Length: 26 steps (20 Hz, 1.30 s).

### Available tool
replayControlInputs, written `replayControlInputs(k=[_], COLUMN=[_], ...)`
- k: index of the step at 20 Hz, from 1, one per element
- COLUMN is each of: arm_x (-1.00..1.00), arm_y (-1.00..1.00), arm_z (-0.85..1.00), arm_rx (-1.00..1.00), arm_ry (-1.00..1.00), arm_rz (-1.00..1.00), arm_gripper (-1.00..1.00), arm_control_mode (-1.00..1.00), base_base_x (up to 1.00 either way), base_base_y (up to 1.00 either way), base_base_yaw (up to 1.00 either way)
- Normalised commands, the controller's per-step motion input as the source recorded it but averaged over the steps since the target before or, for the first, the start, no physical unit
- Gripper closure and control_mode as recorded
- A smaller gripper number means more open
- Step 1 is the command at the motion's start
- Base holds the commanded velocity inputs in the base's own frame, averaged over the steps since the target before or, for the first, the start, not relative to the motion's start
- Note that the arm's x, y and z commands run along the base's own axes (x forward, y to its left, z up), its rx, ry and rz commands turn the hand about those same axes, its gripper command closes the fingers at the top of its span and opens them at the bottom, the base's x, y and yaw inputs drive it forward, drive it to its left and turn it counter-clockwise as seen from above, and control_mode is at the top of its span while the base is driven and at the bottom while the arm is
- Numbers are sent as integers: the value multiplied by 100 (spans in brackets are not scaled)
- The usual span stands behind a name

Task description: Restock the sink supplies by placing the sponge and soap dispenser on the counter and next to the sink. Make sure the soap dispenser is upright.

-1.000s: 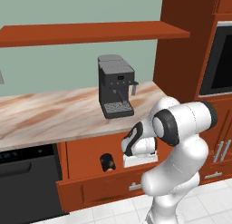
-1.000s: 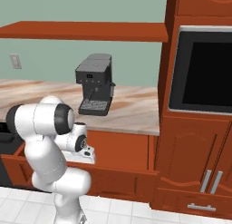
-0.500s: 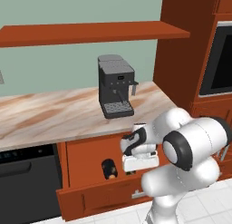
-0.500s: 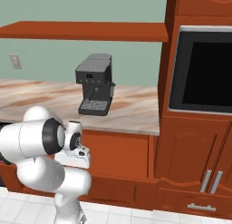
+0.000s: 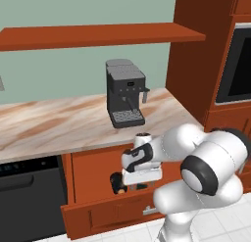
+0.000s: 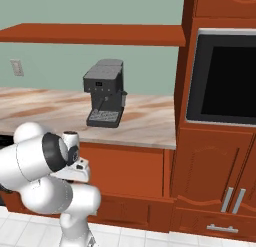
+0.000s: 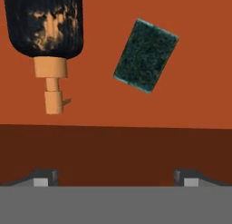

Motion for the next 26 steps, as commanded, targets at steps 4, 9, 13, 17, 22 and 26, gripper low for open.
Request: replayControlInputs(k=[4,9,13,17,22,26], arm_x=[5,12,4,0,9,15], arm_y=[58,25,19,21,10,1], arm_z=[-6,0,-1,-8,-7,-3], arm_rx=[0,0,0,0,0,0], arm_ry=[-11,-20,-10,-2,0,0], arm_rz=[0,0,0,-2,-3,0], arm_gripper=[-100,-100,-100,-100,-100,-100], arm_control_mode=[-100,-100,-100,-100,-100,-100], base_base_x=[0,0,0,0,0,0], base_base_y=[0,0,0,0,0,0], base_base_yaw=[0,0,0,0,0,0])
